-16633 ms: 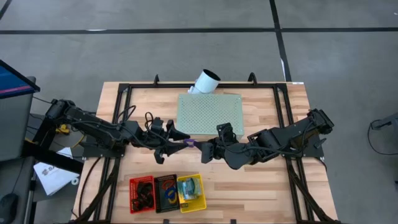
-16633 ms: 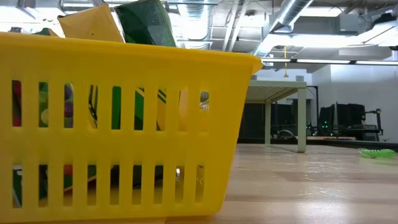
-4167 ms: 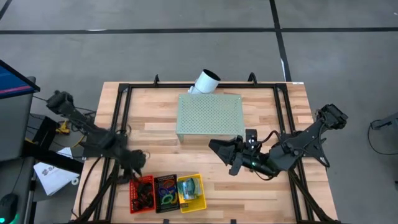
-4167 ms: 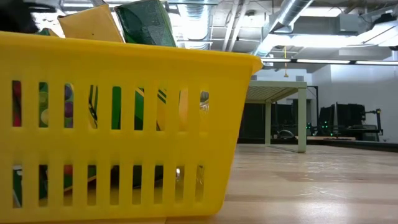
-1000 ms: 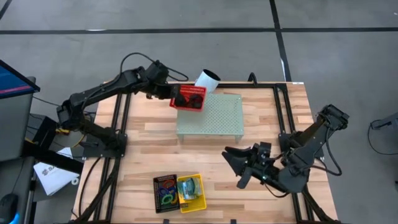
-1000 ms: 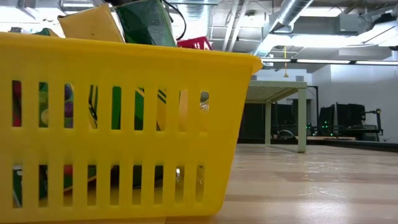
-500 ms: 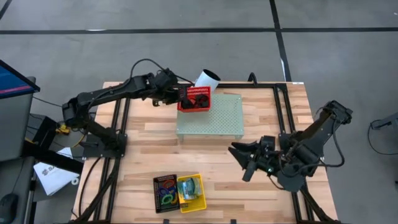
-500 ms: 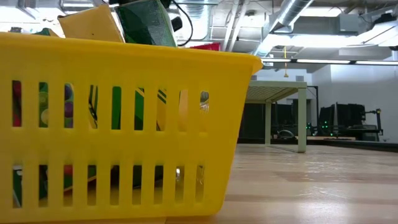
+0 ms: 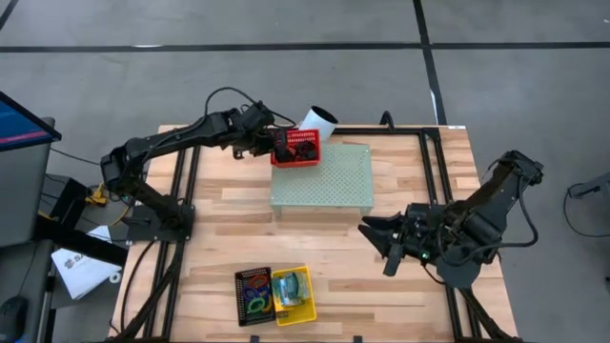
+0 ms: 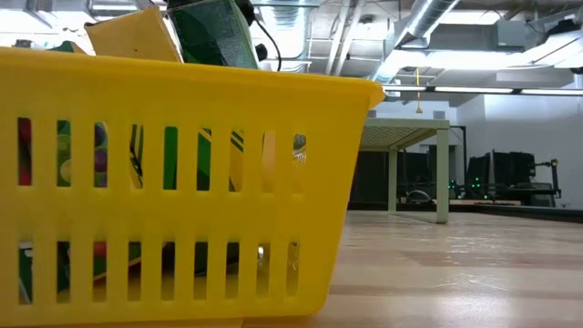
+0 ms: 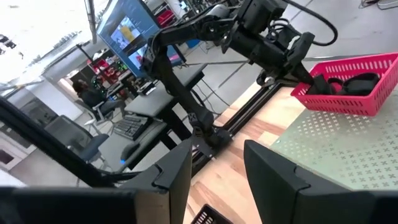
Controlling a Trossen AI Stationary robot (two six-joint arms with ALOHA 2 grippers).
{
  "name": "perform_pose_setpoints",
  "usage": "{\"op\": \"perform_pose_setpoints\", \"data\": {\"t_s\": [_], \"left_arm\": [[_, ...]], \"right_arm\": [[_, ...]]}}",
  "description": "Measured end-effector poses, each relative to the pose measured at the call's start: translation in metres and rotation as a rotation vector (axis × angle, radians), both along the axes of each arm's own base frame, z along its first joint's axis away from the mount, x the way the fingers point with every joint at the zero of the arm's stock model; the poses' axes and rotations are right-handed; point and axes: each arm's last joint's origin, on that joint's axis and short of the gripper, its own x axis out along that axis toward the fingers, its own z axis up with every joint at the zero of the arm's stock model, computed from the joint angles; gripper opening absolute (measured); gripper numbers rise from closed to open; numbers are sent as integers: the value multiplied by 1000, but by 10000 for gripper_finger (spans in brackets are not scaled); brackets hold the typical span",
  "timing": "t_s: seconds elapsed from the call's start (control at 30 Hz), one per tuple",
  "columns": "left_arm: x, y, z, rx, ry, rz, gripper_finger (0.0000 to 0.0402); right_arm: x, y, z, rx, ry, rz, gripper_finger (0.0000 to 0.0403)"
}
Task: Pick & Place Office Desk Supplies
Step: Put the red bin on the shelf
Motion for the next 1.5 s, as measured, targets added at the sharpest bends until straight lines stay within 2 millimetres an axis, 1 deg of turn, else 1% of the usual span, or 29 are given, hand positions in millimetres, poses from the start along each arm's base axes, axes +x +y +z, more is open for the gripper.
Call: {"op": "perform_pose_setpoints", "data": {"t_s": [0.17,0.5,0.6,0.83,1.0,1.27,1.5], "left_arm": [[1,-1,0,-2,-1,-54,3],[2,-2,1,9,-9,-99,13],[4,-1,2,19,-29,-101,31],[4,-1,3,20,-36,-102,98],[4,-1,3,21,-36,-102,135],[6,0,5,25,-70,-112,168],[4,-2,6,24,-61,-170,177]], "right_arm": [[0,0,-1,0,12,20,143],[0,0,-1,0,12,20,143],[0,0,-1,0,11,20,143],[0,0,-1,1,11,20,143],[0,0,-1,1,11,20,143],[-1,2,-1,0,11,25,143],[-1,2,-1,0,11,25,143]]}}
